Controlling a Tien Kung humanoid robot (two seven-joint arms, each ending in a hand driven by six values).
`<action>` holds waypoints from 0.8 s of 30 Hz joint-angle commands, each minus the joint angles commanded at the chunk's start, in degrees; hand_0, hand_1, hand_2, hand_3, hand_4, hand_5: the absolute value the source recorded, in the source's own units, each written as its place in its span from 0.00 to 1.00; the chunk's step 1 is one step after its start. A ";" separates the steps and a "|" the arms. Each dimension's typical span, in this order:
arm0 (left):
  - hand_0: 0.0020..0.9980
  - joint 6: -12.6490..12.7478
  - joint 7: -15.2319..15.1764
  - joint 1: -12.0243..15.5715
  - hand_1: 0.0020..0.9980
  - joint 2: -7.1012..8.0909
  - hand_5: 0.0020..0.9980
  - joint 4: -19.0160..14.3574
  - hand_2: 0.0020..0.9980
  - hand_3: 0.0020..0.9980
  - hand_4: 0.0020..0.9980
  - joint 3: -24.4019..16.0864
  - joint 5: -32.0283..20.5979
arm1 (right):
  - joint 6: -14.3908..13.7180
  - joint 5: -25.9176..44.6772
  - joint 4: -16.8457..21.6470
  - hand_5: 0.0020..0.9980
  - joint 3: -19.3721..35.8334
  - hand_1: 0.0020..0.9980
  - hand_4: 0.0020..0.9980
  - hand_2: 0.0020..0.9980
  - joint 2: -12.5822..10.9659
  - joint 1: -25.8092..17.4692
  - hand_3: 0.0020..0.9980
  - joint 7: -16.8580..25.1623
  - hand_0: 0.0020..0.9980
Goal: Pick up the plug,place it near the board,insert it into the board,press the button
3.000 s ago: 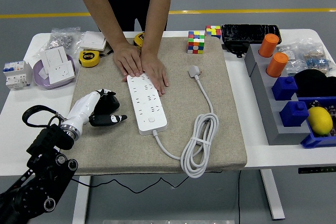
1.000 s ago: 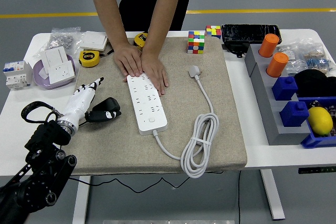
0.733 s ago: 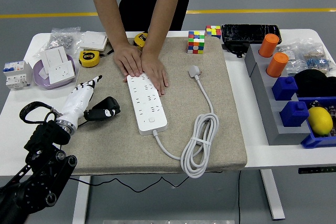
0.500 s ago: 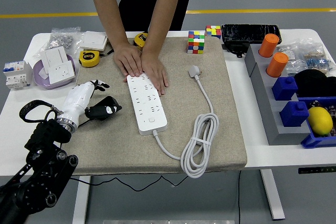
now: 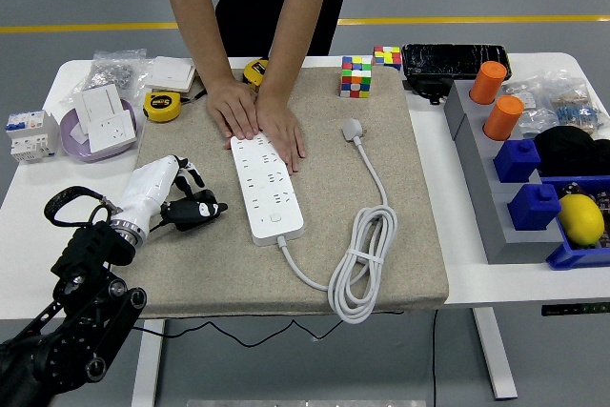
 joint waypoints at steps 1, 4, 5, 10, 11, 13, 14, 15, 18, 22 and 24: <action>0.59 0.01 -0.01 -0.02 0.45 0.02 0.27 -0.01 0.35 0.40 0.96 -0.03 0.00 | -0.01 0.00 0.00 0.89 -0.01 0.70 1.00 0.71 -0.01 0.02 0.75 -0.02 0.80; 0.59 0.10 -0.13 -0.11 0.46 0.01 0.27 -0.03 0.35 0.40 0.96 -0.20 0.00 | -0.01 0.05 0.00 0.89 -0.01 0.70 1.00 0.71 -0.02 0.04 0.75 -0.01 0.80; 0.59 0.18 -0.18 -0.18 0.46 -0.02 0.27 -0.04 0.35 0.40 0.96 -0.30 0.00 | -0.01 0.14 0.00 0.89 -0.09 0.70 1.00 0.71 -0.01 0.05 0.75 0.01 0.80; 0.59 0.12 -0.22 -0.95 0.51 -0.12 0.27 0.54 0.39 0.42 0.96 -1.25 0.00 | 0.01 0.17 0.00 0.89 -0.24 0.70 1.00 0.71 0.02 0.03 0.75 -0.01 0.80; 0.59 0.04 -0.17 -1.17 0.51 -0.12 0.27 0.82 0.39 0.42 0.96 -1.59 0.00 | 0.03 0.22 0.00 0.89 -0.33 0.70 1.00 0.71 0.02 0.02 0.75 0.00 0.80; 0.59 0.02 -0.13 -1.39 0.51 -0.13 0.27 1.17 0.39 0.42 0.96 -2.01 0.00 | 0.03 0.27 0.00 0.89 -0.44 0.70 1.00 0.71 0.02 0.00 0.75 0.02 0.80; 0.59 0.21 -0.15 -1.61 0.51 -0.18 0.27 1.58 0.39 0.42 0.96 -2.41 0.00 | 0.05 0.20 0.00 0.89 -0.42 0.70 1.00 0.71 0.01 -0.03 0.75 0.00 0.80; 0.64 0.34 -0.16 -1.74 0.72 -0.21 0.28 1.84 0.66 0.51 0.96 -2.65 0.00 | 0.06 0.14 0.00 0.90 -0.39 0.70 1.00 0.71 0.01 -0.04 0.75 -0.02 0.80; 0.64 0.75 -0.12 -2.30 0.72 -0.22 0.28 3.18 0.66 0.51 0.96 -3.71 0.00 | 0.09 0.14 0.00 0.90 -0.48 0.70 1.00 0.71 0.00 -0.07 0.75 0.00 0.80; 0.78 0.98 0.09 -2.97 0.92 0.03 0.28 4.46 0.86 0.73 0.96 -4.54 0.00 | 0.10 0.08 0.00 0.91 -0.50 0.70 1.00 0.71 -0.06 -0.01 0.75 0.00 0.80; 0.78 1.02 0.13 -3.23 0.92 0.10 0.28 4.95 0.86 0.73 0.96 -4.92 0.00 | 0.11 0.10 0.00 0.91 -0.57 0.70 1.00 0.71 -0.08 0.01 0.75 -0.02 0.80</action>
